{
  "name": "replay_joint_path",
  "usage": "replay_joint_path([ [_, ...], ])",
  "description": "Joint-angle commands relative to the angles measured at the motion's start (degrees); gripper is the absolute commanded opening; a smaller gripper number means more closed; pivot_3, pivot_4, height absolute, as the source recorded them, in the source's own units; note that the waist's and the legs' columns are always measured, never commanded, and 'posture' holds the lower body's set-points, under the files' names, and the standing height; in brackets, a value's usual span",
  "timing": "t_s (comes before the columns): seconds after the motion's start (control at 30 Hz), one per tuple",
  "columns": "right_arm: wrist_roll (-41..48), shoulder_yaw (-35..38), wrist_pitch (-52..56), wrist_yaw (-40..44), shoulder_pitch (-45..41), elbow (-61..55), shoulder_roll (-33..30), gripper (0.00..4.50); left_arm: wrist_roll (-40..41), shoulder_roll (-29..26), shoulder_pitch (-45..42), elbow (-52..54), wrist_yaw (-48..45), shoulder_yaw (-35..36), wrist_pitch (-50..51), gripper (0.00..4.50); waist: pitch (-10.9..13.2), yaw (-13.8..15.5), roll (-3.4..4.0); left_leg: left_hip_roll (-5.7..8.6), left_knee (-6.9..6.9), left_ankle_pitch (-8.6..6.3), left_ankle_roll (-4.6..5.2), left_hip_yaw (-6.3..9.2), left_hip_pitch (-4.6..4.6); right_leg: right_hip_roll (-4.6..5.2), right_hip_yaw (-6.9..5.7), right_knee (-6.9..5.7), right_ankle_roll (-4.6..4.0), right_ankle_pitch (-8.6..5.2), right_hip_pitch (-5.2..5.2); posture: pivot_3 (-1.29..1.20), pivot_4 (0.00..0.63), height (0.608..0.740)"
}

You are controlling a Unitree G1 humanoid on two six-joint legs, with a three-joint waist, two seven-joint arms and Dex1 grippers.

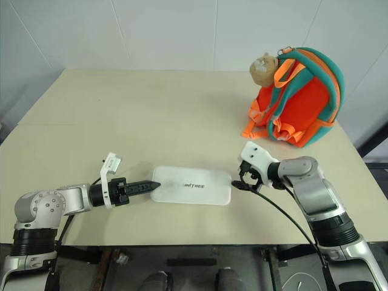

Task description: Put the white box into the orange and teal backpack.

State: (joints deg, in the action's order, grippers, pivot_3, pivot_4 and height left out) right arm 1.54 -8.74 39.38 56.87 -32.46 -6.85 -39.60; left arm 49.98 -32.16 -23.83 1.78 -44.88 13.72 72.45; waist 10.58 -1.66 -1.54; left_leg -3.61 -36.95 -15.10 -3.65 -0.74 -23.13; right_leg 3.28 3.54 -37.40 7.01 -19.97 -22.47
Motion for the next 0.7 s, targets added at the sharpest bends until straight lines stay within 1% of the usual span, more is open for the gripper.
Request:
replay_joint_path([
  [0.03,4.5,0.6,-1.6,1.9,-1.7,-2.9,1.5,4.5,6.1,2.7,-0.5,4.6,-2.1,-0.1,1.4,1.28,0.0,0.0,0.0,0.0,0.01,-0.01,0.0,-0.01,-0.01,0.01,0.0,0.03,0.0,0.0,0.0,0.0,0.15,0.74],
  [0.33,4.2,5.9,-3.7,-0.7,-3.9,2.6,-0.8,4.5,10.7,1.5,0.1,6.2,-2.2,3.8,3.8,1.23,0.0,0.0,0.0,-0.01,0.14,-0.03,0.01,-0.03,-0.07,0.01,-0.01,0.27,0.0,-0.01,-0.01,0.0,0.15,0.74],
  [0.47,5.1,8.6,-3.7,-3.5,-5.2,4.6,-1.0,4.5,13.9,1.2,0.1,6.3,-0.9,6.3,4.3,1.23,0.0,0.0,0.0,-0.01,0.31,0.0,-0.03,-0.04,-0.06,0.02,-0.01,0.38,0.01,-0.01,-0.02,0.0,0.15,0.74],
  [0.57,6.0,10.2,-3.2,-4.7,-5.0,4.7,-1.7,4.5,15.2,0.5,0.9,6.7,-0.1,7.9,3.9,1.23,0.0,0.0,0.0,-0.01,0.42,0.03,-0.09,-0.05,-0.07,0.02,-0.01,0.45,0.01,-0.01,-0.04,0.0,0.15,0.74],
  [0.7,6.7,10.5,-2.6,-5.4,-4.6,3.8,-2.0,4.5,16.4,0.3,1.6,6.9,1.6,9.2,3.7,1.23,0.0,0.0,0.0,-0.02,0.59,0.07,-0.16,-0.09,-0.06,0.03,-0.01,0.54,0.0,-0.01,-0.08,0.0,0.15,0.74],
])
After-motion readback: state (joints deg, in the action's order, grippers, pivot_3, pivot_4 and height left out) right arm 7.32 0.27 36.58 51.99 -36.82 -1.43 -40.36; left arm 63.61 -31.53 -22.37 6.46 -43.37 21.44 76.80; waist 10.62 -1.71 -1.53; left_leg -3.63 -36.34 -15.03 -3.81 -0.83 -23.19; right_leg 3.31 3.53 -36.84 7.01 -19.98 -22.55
